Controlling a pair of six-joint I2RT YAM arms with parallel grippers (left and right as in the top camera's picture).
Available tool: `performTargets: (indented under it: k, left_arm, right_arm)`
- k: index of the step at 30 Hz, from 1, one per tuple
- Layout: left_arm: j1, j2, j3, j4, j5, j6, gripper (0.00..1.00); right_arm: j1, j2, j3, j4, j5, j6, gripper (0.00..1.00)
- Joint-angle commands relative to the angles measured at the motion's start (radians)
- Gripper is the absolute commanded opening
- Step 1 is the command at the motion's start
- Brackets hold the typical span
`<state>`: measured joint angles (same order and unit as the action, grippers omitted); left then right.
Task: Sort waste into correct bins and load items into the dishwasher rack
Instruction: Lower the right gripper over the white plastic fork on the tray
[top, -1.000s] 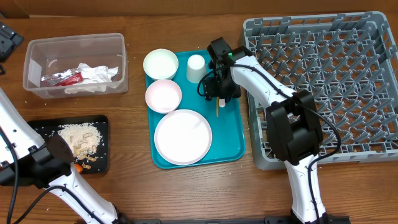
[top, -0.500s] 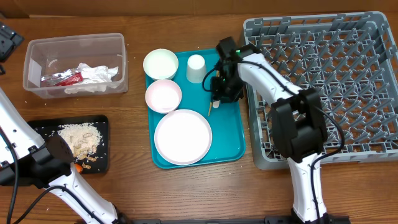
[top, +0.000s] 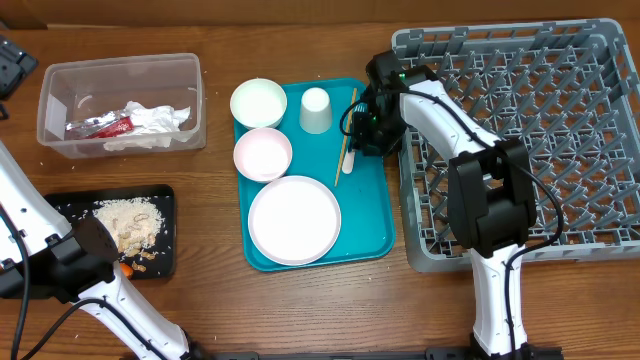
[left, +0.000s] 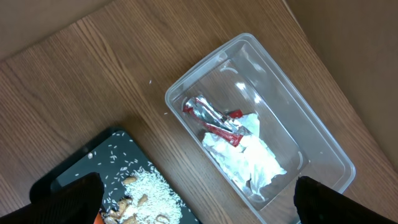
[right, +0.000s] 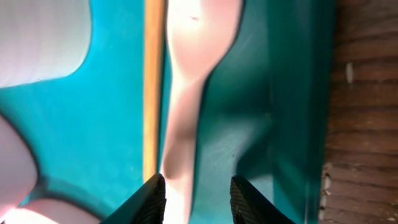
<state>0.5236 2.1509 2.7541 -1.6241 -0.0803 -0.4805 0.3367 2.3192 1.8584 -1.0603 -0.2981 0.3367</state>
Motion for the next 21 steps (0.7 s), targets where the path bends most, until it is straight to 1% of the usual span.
performTargets:
  k: [1, 3, 5, 8, 12, 21]
  left_arm:
    - [0.000, 0.007, 0.002, 0.002, -0.008, -0.014, 1.00]
    - [0.000, 0.007, 0.002, 0.002, -0.008, -0.014, 1.00]
    - [0.000, 0.007, 0.002, 0.002, -0.008, -0.014, 1.00]
    - [0.000, 0.007, 0.002, 0.002, -0.008, -0.014, 1.00]
    - [0.000, 0.007, 0.002, 0.002, -0.008, -0.014, 1.00]
    - [0.000, 0.007, 0.002, 0.002, -0.008, -0.014, 1.00]
  right_arm:
    - [0.023, -0.002, -0.005, 0.010, 0.120, 0.084, 0.38]
    - [0.024, -0.002, -0.005, 0.048, 0.126, 0.089, 0.38]
    - [0.024, -0.002, -0.005, 0.080, 0.122, 0.122, 0.38]
    - [0.024, -0.002, -0.005, 0.087, 0.122, 0.152, 0.38]
    - [0.024, -0.002, -0.005, 0.087, 0.124, 0.155, 0.37]
    - [0.075, -0.002, -0.007, 0.081, 0.261, 0.167, 0.32]
